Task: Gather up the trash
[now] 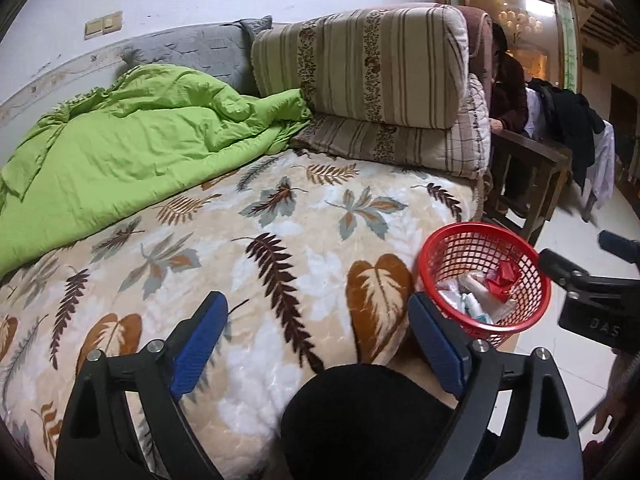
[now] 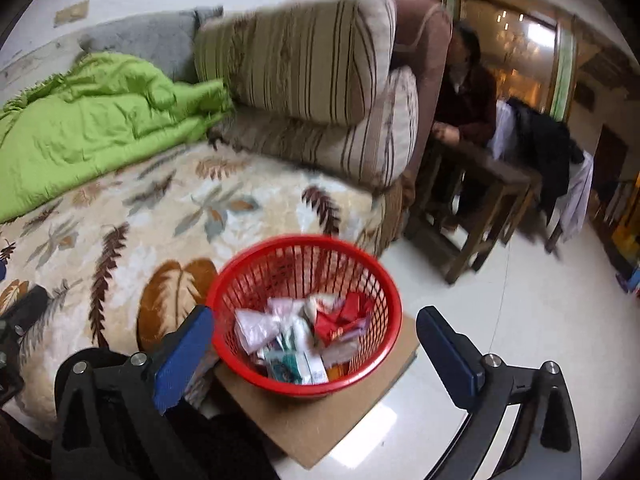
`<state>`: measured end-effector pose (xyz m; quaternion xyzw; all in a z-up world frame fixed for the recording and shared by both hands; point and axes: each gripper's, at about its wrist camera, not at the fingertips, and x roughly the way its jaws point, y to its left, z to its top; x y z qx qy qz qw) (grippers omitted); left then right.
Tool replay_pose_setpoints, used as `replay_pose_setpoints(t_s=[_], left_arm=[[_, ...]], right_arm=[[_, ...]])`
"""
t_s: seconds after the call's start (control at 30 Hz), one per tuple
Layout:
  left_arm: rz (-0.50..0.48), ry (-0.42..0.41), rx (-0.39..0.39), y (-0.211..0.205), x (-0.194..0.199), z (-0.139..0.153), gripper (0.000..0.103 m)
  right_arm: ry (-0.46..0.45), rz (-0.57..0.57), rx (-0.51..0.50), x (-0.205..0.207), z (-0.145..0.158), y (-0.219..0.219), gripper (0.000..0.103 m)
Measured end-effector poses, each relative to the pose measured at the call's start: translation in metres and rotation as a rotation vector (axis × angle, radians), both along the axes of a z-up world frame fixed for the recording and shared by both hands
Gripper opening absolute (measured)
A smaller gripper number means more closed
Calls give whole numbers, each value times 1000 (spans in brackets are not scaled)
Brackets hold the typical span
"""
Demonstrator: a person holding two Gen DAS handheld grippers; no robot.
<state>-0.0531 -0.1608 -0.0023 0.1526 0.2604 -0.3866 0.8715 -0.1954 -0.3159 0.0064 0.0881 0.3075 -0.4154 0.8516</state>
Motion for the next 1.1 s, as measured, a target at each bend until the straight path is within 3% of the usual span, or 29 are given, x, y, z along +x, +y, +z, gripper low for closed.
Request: replay_pose_setpoints(t_s=[0.33, 0.63, 0.77, 0.93, 1.1], left_arm=[[96, -41, 7, 11, 6, 2, 95], [102, -52, -2, 11, 8, 4, 95], [104, -112, 19, 10, 3, 4, 96], [112, -102, 28, 9, 3, 1, 96], [140, -205, 63, 5, -5, 0, 97]], right_arm=[[12, 2, 23, -1, -3, 12, 102], [17, -15, 36, -2, -7, 10, 102], [18, -14, 52, -1, -9, 6, 102], [14, -5, 69, 0, -12, 6, 102], [15, -3, 73, 1, -13, 5, 102]])
